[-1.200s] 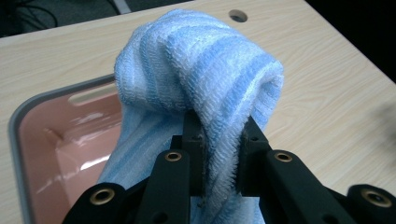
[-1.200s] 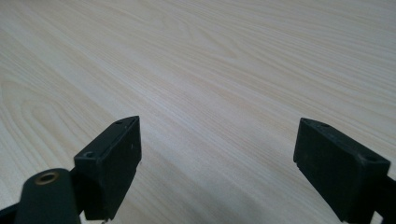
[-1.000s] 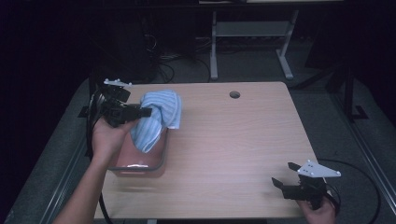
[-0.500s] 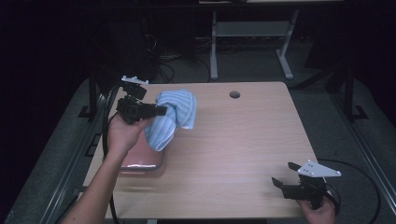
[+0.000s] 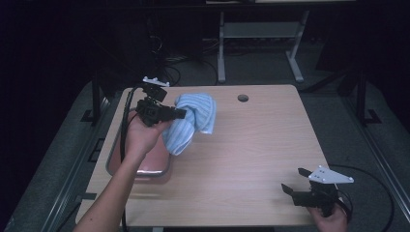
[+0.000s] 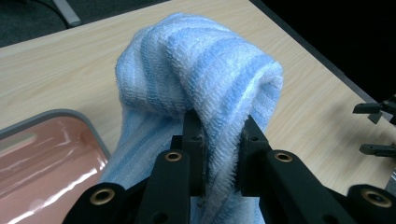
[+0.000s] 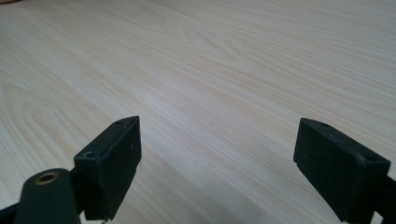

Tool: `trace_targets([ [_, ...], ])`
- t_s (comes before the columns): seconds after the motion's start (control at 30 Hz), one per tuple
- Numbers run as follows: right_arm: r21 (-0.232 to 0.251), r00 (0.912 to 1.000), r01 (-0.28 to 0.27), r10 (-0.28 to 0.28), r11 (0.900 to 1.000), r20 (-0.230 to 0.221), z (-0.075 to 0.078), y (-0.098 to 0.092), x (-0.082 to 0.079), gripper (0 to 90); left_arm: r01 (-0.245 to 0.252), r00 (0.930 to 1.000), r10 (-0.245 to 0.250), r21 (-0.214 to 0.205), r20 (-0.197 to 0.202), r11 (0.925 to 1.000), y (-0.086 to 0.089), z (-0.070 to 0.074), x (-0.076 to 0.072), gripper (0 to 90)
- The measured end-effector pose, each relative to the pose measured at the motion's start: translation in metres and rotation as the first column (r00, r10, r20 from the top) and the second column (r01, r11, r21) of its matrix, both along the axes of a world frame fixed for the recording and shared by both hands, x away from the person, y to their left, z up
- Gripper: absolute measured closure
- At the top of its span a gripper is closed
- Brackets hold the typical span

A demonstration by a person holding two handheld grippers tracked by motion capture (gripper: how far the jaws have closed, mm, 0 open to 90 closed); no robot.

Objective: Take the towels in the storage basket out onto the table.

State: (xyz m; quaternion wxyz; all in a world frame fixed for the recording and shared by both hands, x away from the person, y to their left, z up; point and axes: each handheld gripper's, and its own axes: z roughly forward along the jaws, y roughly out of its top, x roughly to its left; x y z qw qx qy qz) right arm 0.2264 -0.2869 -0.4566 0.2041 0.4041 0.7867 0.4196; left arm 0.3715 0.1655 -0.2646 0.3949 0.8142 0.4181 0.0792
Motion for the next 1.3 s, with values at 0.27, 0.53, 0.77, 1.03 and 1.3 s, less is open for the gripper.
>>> trace_targets([
  [0.27, 0.0, 1.0, 0.003, -0.003, 1.0, 0.002, 0.0, -0.002, 0.0, 14.6, 0.023, 0.9997, -0.023, -0.013, -0.005, 0.9996, -0.016, -0.007, 0.005, 77.1],
  [0.53, 0.006, 1.0, 0.004, -0.004, 1.0, 0.008, 0.001, -0.004, 0.0, 14.6, 0.049, 0.9985, -0.049, -0.017, -0.026, 0.9987, -0.034, -0.018, 0.009, 77.1],
  [0.77, 0.009, 1.0, -0.001, 0.001, 1.0, 0.005, 0.0, -0.002, 0.001, 14.6, 0.062, 0.9972, -0.063, -0.021, -0.04, 0.9979, -0.049, -0.028, 0.014, 77.2],
  [1.03, 0.009, 1.0, -0.007, 0.007, 0.9999, 0.003, 0.001, 0.0, 0.002, 14.6, 0.09, 0.994, -0.091, -0.022, -0.059, 0.9957, -0.069, -0.04, 0.016, 77.1],
  [1.3, 0.013, 0.9999, -0.003, 0.003, 0.9999, 0.015, 0.002, -0.004, 0.002, 14.6, 0.106, 0.9909, -0.108, -0.029, -0.079, 0.9939, -0.087, -0.054, 0.021, 77.1],
])
